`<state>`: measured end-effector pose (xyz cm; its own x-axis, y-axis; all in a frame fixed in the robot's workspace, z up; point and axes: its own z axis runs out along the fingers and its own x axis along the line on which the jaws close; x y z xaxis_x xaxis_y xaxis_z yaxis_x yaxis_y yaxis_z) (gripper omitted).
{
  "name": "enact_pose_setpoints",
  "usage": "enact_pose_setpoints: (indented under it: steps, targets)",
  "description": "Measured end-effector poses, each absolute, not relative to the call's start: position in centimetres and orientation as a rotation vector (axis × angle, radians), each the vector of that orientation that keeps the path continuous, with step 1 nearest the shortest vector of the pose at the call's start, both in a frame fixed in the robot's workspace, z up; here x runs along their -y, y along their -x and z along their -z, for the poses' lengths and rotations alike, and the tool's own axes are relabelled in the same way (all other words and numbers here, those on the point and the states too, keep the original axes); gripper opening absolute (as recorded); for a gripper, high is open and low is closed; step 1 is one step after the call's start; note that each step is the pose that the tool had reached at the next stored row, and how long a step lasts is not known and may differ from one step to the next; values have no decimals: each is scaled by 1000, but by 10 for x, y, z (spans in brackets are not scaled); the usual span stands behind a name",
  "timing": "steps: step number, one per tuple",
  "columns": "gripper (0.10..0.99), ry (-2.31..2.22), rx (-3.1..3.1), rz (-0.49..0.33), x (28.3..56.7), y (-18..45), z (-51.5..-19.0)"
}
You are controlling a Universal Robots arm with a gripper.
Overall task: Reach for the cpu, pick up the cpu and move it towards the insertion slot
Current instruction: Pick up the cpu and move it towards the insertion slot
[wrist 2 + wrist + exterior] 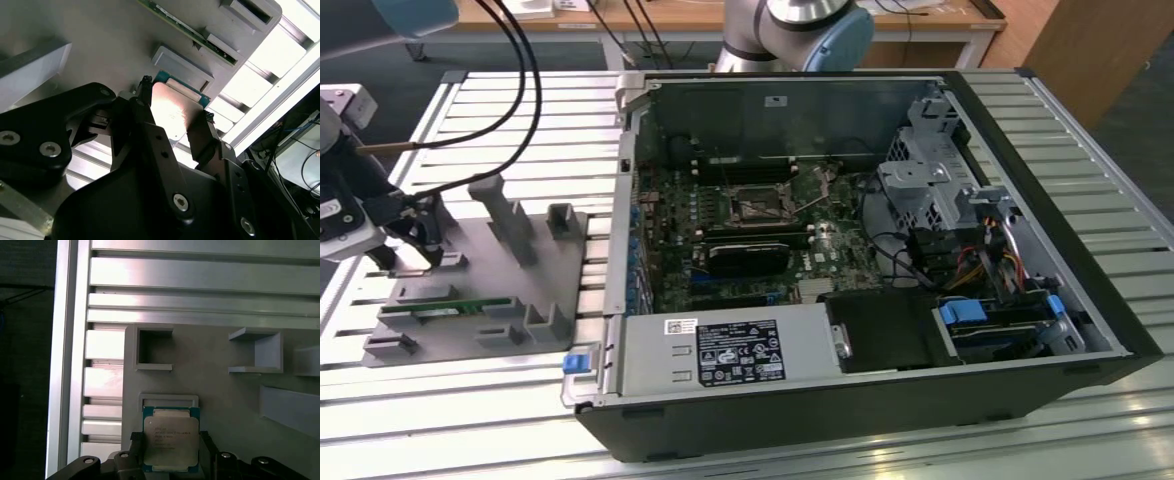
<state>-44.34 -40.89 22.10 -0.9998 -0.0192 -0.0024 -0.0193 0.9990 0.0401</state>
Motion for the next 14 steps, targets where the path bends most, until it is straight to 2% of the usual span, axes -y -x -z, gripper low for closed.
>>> enact_pose_setpoints:
  steps: [14]
  targets:
    - [533, 30, -3139, -63, 409, 443, -231]
